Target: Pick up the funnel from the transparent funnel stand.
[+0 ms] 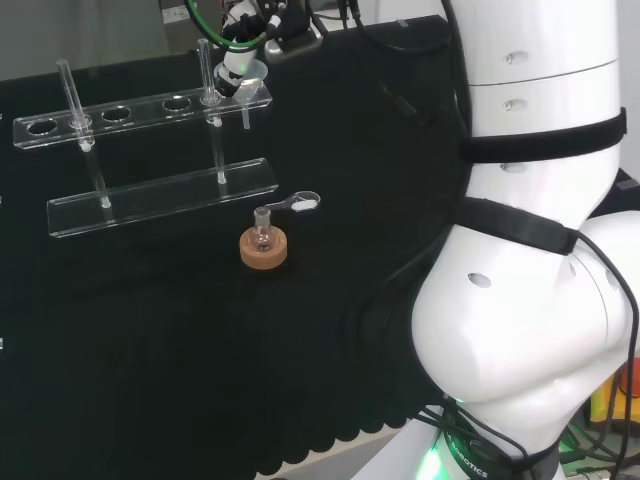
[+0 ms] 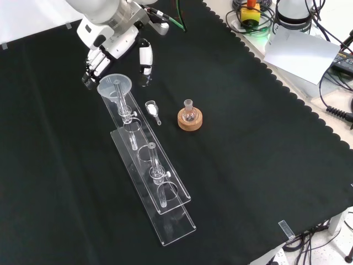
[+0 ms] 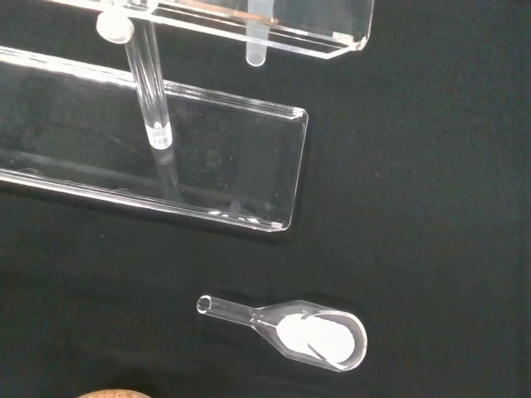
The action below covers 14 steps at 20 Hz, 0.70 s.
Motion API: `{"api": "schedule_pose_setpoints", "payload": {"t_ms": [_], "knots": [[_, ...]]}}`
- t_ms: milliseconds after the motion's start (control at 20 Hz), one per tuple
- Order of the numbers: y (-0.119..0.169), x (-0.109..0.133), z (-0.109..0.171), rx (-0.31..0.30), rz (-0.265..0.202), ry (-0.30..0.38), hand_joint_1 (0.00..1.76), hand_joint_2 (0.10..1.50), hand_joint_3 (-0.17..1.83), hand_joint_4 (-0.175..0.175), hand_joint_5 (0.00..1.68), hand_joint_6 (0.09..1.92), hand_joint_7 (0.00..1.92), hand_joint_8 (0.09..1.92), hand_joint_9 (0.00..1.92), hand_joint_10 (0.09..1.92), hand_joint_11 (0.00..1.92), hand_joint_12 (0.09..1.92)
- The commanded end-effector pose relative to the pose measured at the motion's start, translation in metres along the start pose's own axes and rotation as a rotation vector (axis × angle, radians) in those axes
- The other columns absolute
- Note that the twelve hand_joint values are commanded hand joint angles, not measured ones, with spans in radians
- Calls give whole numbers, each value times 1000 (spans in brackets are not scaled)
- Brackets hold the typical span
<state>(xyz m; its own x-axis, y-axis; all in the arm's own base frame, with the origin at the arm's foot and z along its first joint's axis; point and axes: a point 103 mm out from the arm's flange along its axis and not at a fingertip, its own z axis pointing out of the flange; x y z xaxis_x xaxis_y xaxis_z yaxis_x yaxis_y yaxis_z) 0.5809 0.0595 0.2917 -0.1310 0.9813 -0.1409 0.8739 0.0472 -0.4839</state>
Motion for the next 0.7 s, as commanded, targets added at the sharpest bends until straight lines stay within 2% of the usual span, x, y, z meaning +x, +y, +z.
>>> {"api": "schedule_pose_setpoints", "payload": {"t_ms": [50,450,700], "knots": [[5,2,-1,48,1,-34,615,771,229,19,16,87,0,222,49,907,383,1494],[10,6,-1,108,16,-93,659,745,285,30,62,87,0,305,104,908,442,1461],[11,5,-2,88,24,-118,688,730,325,37,88,87,0,333,118,902,456,1454]]}}
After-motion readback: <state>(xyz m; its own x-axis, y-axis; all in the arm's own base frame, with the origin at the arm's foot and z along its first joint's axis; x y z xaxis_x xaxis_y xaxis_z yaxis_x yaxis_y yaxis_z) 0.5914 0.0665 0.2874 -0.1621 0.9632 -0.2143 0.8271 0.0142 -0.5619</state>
